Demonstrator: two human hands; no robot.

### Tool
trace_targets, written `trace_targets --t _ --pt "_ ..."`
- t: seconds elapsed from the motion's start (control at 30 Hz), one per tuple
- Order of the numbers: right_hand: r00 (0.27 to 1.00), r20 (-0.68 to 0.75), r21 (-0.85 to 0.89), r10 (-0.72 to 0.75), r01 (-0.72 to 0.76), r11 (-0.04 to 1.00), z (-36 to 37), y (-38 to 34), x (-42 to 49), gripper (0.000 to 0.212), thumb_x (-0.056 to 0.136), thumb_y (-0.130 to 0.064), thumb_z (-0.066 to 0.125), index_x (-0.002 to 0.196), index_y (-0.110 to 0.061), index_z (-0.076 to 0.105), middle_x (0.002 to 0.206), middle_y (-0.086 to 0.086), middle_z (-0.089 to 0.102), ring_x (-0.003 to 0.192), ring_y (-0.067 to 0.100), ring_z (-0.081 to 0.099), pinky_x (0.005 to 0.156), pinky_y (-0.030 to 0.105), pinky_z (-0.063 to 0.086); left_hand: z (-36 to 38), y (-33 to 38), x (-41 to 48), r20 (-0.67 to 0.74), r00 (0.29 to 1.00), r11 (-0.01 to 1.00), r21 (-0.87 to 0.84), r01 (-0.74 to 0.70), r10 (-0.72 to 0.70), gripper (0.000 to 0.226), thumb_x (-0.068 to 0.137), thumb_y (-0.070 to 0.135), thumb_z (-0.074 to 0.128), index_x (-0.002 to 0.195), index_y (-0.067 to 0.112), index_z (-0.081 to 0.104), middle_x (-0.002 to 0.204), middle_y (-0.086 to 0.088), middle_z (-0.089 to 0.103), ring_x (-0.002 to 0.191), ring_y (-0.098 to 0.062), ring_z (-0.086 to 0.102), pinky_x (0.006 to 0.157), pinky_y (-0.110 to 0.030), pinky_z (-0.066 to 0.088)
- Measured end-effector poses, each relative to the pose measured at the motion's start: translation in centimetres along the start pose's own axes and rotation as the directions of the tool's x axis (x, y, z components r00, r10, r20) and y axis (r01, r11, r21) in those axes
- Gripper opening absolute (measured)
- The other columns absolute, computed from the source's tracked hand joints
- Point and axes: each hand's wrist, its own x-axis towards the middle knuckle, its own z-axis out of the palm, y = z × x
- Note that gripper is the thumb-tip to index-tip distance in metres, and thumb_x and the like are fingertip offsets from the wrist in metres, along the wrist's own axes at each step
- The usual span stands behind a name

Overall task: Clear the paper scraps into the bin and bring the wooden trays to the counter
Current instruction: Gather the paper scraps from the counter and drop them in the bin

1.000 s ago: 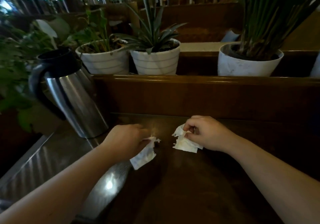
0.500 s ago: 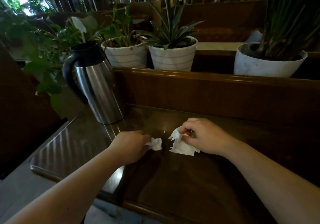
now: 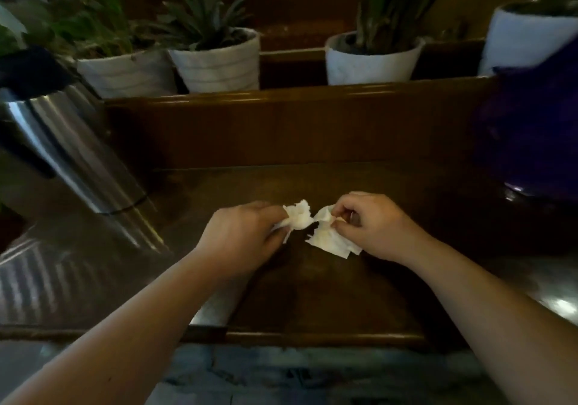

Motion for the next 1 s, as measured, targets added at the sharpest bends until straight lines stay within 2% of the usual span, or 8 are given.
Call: trace_targets --t 0.23,0.33,0.43,0.63,0.73,0.83,0.9,1.0 --pt "0.924 -0.246 0.095 0.291 -0.276 0.956 -1.7 1.0 -11.9 0.006 0.089 -0.029 0.065 0.090 -0.031 0.060 0.085 -0.016 0.057 0.078 0.001 0.057 0.064 0.021 0.045 0.7 5.9 0.7 -0.011 0.949 0.936 -0.159 -0.314 0.316 0.022 0.094 0.040 0.046 0.107 0.030 0.061 0.089 0.010 0.060 0.075 -0.008 0.057 0.063 -0.034 0.054" --pt "0.826 -0.360 0.175 0.434 -0.398 0.901 -0.6 0.2 -18.4 0.009 0.088 -0.024 0.067 0.082 -0.027 0.061 0.070 -0.013 0.056 0.065 -0.002 0.055 0.056 0.013 0.039 1.5 8.5 -0.8 -0.025 0.889 0.863 -0.230 -0.450 0.457 0.022 0.093 0.040 0.046 0.100 0.028 0.063 0.084 0.009 0.061 0.069 -0.008 0.058 0.056 -0.036 0.054" --pt "0.718 -0.407 0.267 0.564 -0.497 0.825 1.2 -0.2 -24.6 0.014 0.088 -0.024 0.067 0.076 -0.028 0.060 0.067 -0.008 0.057 0.062 0.004 0.055 0.054 0.015 0.038 3.1 11.2 -2.6 -0.076 0.834 0.803 -0.238 -0.547 0.546 0.029 0.090 0.043 0.042 0.094 0.024 0.064 0.080 0.007 0.063 0.065 -0.013 0.060 0.049 -0.038 0.052" --pt "0.535 -0.402 0.391 0.743 -0.634 0.667 5.6 0.6 -34.6 0.024 0.087 -0.024 0.070 0.072 -0.037 0.055 0.064 -0.009 0.057 0.056 -0.002 0.055 0.052 0.008 0.040 7.6 18.2 -6.6 0.016 0.712 0.683 -0.301 -0.665 0.702 0.027 0.090 0.041 0.045 0.092 0.024 0.065 0.078 0.003 0.066 0.065 -0.018 0.062 0.047 -0.034 0.047" --pt "0.452 -0.377 0.461 0.808 -0.665 0.587 8.3 3.2 -38.5 0.011 0.087 -0.025 0.069 0.079 -0.021 0.064 0.061 -0.003 0.058 0.052 0.005 0.053 0.050 0.018 0.039 10.7 21.4 -7.8 0.088 0.669 0.655 -0.336 -0.677 0.738 0.020 0.090 0.037 0.052 0.091 0.022 0.065 0.079 0.001 0.068 0.066 -0.021 0.063 0.048 -0.028 0.036" --pt "0.384 -0.350 0.549 0.855 -0.655 0.519 11.6 6.7 -41.3 0.015 0.087 -0.024 0.069 0.075 -0.027 0.061 0.062 -0.003 0.058 0.054 0.009 0.053 0.053 0.025 0.039 14.6 24.3 -8.5 0.145 0.655 0.655 -0.363 -0.663 0.742 0.020 0.089 0.037 0.053 0.089 0.021 0.065 0.081 -0.002 0.070 0.069 -0.024 0.066 0.050 -0.030 0.042" --pt "0.334 -0.279 0.624 0.900 -0.650 0.434 14.4 9.6 -43.4 0.026 0.087 -0.021 0.069 0.070 -0.034 0.055 0.063 -0.007 0.056 0.057 0.008 0.054 0.056 0.025 0.039 19.1 26.0 -8.7 0.227 0.661 0.687 -0.403 -0.604 0.715 0.021 0.089 0.038 0.050 0.089 0.022 0.065 0.083 -0.004 0.070 0.072 -0.026 0.067 0.056 -0.034 0.047" --pt "0.250 -0.091 0.746 0.964 -0.624 0.232 19.1 13.9 -46.6 0.026 0.087 -0.020 0.068 0.066 -0.027 0.056 0.063 -0.004 0.059 0.060 0.012 0.059 0.060 0.031 0.047 26.7 27.6 -9.3 0.330 0.668 0.734 -0.445 -0.512 0.667 0.030 0.091 0.045 0.043 0.082 0.023 0.062 0.076 -0.001 0.066 0.069 -0.020 0.064 0.060 -0.032 0.044"
